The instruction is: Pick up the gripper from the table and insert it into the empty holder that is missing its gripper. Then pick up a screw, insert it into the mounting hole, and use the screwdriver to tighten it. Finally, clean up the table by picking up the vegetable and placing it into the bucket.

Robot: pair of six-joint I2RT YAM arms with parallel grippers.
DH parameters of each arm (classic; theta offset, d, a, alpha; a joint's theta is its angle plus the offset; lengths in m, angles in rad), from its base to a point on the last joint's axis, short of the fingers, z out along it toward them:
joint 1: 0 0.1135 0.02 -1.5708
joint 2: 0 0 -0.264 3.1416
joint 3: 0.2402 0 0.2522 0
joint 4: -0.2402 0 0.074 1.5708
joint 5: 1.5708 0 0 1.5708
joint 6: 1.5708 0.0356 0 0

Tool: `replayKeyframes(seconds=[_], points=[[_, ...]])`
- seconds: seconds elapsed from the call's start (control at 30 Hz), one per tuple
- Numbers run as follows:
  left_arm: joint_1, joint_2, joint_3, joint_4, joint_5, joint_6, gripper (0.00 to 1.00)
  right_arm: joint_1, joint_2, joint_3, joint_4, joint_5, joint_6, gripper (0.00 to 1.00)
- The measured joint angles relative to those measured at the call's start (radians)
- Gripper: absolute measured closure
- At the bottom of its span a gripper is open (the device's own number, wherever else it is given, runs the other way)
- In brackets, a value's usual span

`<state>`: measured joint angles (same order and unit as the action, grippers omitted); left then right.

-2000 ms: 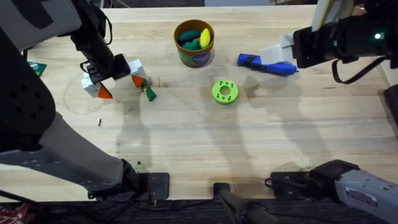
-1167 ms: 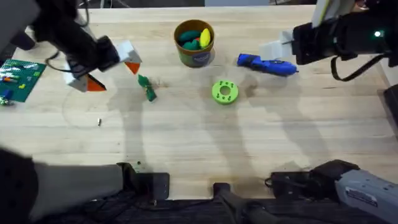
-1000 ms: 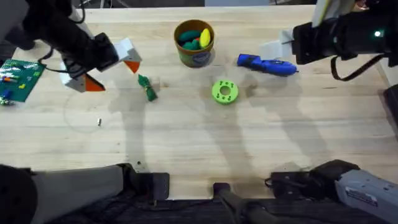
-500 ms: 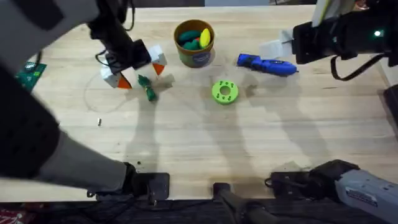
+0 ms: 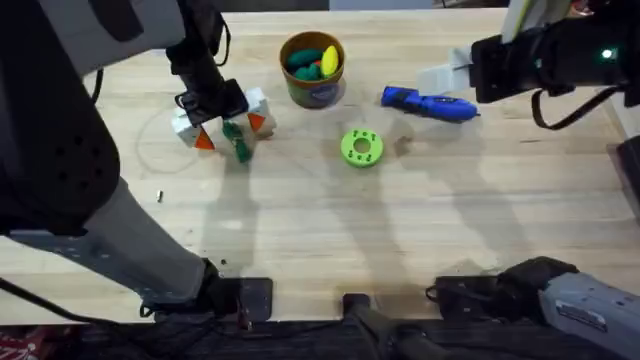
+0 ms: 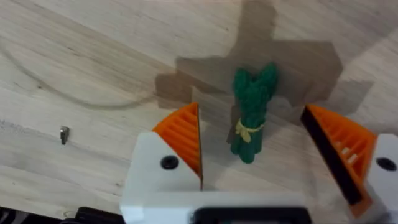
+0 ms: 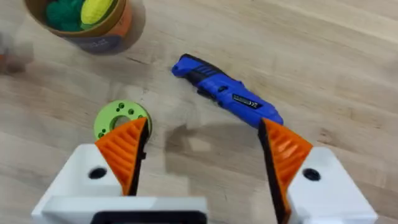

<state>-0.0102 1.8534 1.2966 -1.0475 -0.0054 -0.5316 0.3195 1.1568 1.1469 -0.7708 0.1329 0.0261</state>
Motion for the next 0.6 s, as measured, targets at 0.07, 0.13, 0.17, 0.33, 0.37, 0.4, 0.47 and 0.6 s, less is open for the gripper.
replayKeyframes(seconds=[0.07, 0.13, 0.17, 0.33, 0.37, 0.4, 0.47, 0.6], points=[[0.002, 0.0, -0.001, 0.001, -0.004, 0.0, 0.025, 0.0, 0.0, 0.0, 0.0, 0.0, 0.0, 0.032], [0.002, 0.0, -0.002, 0.006, -0.013, 0.0, 0.025, 0.0, 0.0, 0.0, 0.0, 0.0, 0.0, 0.032], [0.002, 0.0, -0.005, 0.013, -0.016, 0.0, 0.025, 0.0, 0.0, 0.0, 0.0, 0.0, 0.0, 0.032], [0.002, 0.001, -0.048, 0.062, -0.013, -0.001, 0.025, 0.0, 0.0, 0.0, 0.0, 0.0, 0.0, 0.032], [0.002, -0.001, -0.05, 0.065, -0.012, -0.003, 0.025, 0.0, 0.0, 0.0, 0.0, 0.0, 0.0, 0.032], [0.003, -0.002, -0.051, 0.067, -0.011, -0.004, 0.025, 0.0, 0.0, 0.0, 0.0, 0.0, 0.0, 0.032], [0.003, -0.002, -0.052, 0.067, -0.01, -0.004, 0.025, 0.0, 0.0, 0.0, 0.0, 0.0, 0.0, 0.032], [0.003, -0.002, -0.052, 0.069, 0.0, -0.007, 0.205, 0.0, 0.0, 0.0, 0.0, 0.0, 0.0, 0.032]])
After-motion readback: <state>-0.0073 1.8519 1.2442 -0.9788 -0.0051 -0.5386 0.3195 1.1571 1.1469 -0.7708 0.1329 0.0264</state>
